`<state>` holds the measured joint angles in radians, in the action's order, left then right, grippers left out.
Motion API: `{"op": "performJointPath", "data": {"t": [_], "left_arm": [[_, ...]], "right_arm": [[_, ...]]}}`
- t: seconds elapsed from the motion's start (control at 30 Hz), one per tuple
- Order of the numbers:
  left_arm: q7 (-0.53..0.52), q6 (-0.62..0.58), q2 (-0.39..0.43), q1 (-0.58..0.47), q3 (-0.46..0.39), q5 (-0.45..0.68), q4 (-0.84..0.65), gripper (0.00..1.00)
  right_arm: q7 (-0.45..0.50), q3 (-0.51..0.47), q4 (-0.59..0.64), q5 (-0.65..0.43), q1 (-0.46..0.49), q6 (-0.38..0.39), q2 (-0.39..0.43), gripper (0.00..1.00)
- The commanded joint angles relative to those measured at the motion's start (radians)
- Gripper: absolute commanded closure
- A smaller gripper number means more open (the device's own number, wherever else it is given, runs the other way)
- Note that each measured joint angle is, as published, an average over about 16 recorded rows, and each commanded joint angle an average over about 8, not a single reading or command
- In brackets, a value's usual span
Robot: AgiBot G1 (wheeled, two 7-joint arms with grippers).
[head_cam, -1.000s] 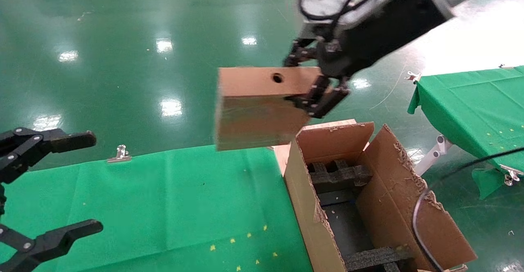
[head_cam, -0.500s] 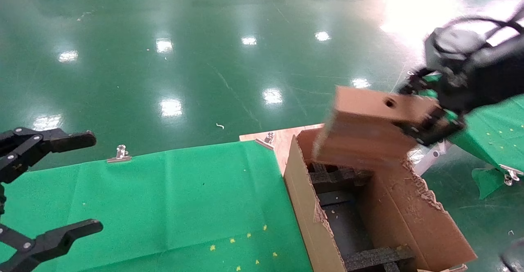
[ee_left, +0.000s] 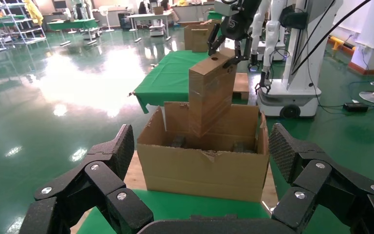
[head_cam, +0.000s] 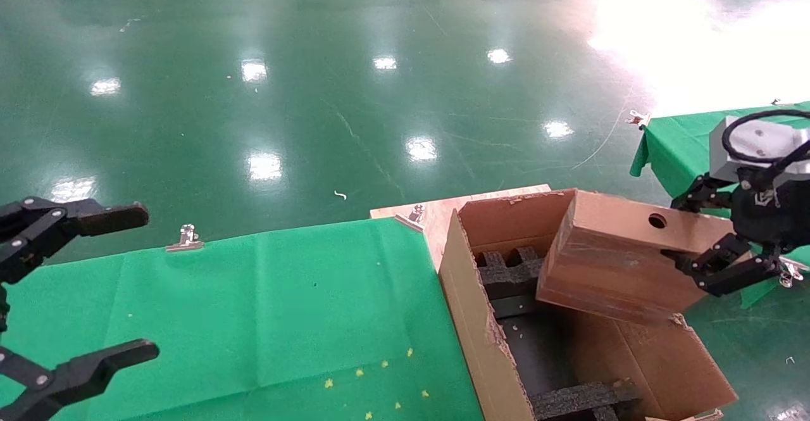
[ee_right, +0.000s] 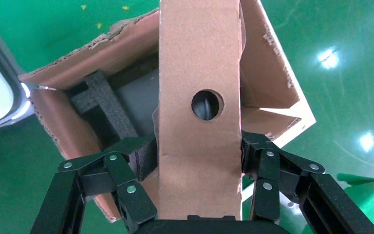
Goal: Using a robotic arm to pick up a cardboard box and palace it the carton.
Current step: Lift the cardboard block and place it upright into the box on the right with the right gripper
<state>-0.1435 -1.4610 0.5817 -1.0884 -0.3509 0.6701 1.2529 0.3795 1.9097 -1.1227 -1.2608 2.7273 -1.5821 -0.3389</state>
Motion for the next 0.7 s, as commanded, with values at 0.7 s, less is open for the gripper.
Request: {"op": "performJointPath", "data": {"t": [0.7], "left_arm": [[0.0, 0.0, 0.0, 0.0, 0.0, 0.0, 0.0, 0.0]], "right_arm": [[0.566, 0.052, -0.182, -0.115, -0.048, 0.257, 0.112, 1.0]]}}
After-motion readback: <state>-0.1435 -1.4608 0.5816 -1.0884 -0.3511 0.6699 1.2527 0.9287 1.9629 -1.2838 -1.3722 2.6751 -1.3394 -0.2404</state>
